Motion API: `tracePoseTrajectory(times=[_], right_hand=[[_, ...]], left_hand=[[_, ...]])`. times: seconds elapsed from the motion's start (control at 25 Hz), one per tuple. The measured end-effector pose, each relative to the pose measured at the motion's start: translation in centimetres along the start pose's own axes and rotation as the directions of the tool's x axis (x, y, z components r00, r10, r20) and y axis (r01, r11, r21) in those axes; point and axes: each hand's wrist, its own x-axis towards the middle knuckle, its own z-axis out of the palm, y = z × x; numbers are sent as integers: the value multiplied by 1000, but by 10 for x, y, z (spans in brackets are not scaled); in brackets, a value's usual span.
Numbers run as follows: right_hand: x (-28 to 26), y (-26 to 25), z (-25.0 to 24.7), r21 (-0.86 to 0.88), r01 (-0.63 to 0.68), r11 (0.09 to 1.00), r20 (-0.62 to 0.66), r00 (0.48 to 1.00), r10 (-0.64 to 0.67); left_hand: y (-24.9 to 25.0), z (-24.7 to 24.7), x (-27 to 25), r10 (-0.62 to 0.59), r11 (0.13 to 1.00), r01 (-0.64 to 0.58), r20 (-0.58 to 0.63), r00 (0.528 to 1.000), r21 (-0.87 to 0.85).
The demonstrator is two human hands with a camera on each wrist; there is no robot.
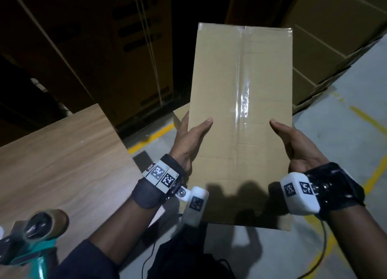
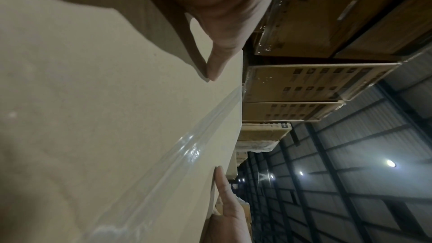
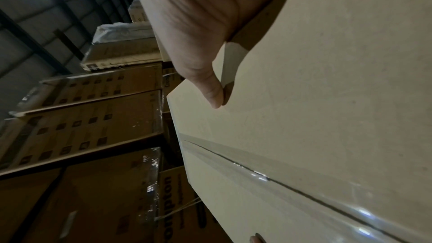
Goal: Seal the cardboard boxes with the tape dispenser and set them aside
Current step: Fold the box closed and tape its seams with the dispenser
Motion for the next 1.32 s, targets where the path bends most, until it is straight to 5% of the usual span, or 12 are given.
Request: tracePoseTrajectory(times=[0.24,0.4,0.48,0.64,0.8,0.96,1.12,1.32], right_hand=[[160,-51,29,-160,-174,972,91,978,190],[250,-47,56,-276,-273,922,202,921,334],[296,-32,77,-242,-371,897,295,852,432],[393,24,125,-466,-275,841,356,812,462],[456,95,185,-482,-287,828,447,731,515],[503,177,214,-487,-321,812,480,679,556],[562,254,235,-480,-246,842,459,748,480],[613,341,250,-530,-138,837,498,748,439]], left_hand=[[-7,9,135,-78,997,77,-169,982,-9],[-31,-11,190,-132,991,130,-312,941,-27],[-50,-28,211,-184,982,182,-392,901,-43],[-92,-69,247,-273,960,251,-592,758,-121],[-149,-116,276,-304,939,314,-766,567,-140],[-217,-153,311,-337,926,336,-785,520,-175],[-284,-191,361,-334,928,328,-784,524,-176],[-377,-231,379,-362,909,380,-775,518,-170]])
